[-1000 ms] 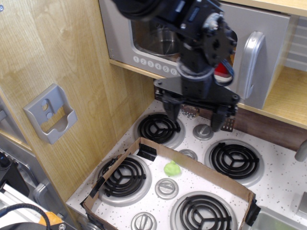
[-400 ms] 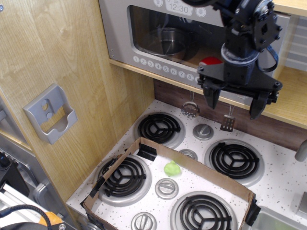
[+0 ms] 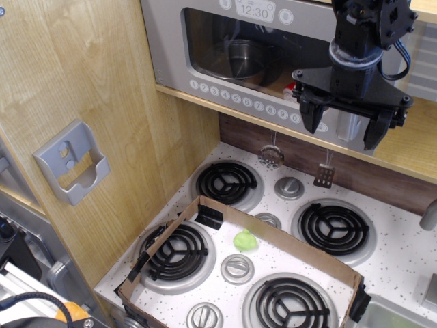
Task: Open microwave
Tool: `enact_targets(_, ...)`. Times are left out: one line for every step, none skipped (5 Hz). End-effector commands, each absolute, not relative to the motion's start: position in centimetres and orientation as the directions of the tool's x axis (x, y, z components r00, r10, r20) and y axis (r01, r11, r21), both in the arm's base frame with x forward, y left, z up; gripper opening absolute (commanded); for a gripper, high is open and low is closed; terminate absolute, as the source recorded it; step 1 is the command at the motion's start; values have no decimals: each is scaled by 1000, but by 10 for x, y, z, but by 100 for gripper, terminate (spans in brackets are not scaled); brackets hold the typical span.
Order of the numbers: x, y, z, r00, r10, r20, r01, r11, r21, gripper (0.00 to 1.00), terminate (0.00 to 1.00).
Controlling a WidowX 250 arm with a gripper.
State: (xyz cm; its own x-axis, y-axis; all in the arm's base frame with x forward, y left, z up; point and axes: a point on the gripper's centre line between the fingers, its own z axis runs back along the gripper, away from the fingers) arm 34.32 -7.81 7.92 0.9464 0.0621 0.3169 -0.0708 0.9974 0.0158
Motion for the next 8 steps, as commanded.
enact_targets(358, -71, 101, 916, 64, 395, -82, 996, 28, 100, 0)
enact_targets(363, -70, 106, 913, 64, 403, -85, 996, 33, 100, 0)
enact_targets(370, -68, 111, 908, 46, 418, -67, 997, 37, 100, 0)
enact_targets(372, -68, 109, 903, 61, 426, -86, 996, 39, 100, 0)
enact_targets(370, -71, 109, 899, 63, 434, -97, 994, 57, 0, 0)
enact_targets(365, -74, 109, 899, 90, 428, -127, 990, 58, 0, 0)
enact_targets(345, -78, 101, 893, 154, 423, -185, 982, 33, 0, 0)
enact_targets(326, -78, 94, 889, 199, 412, -226, 974, 17, 0, 0)
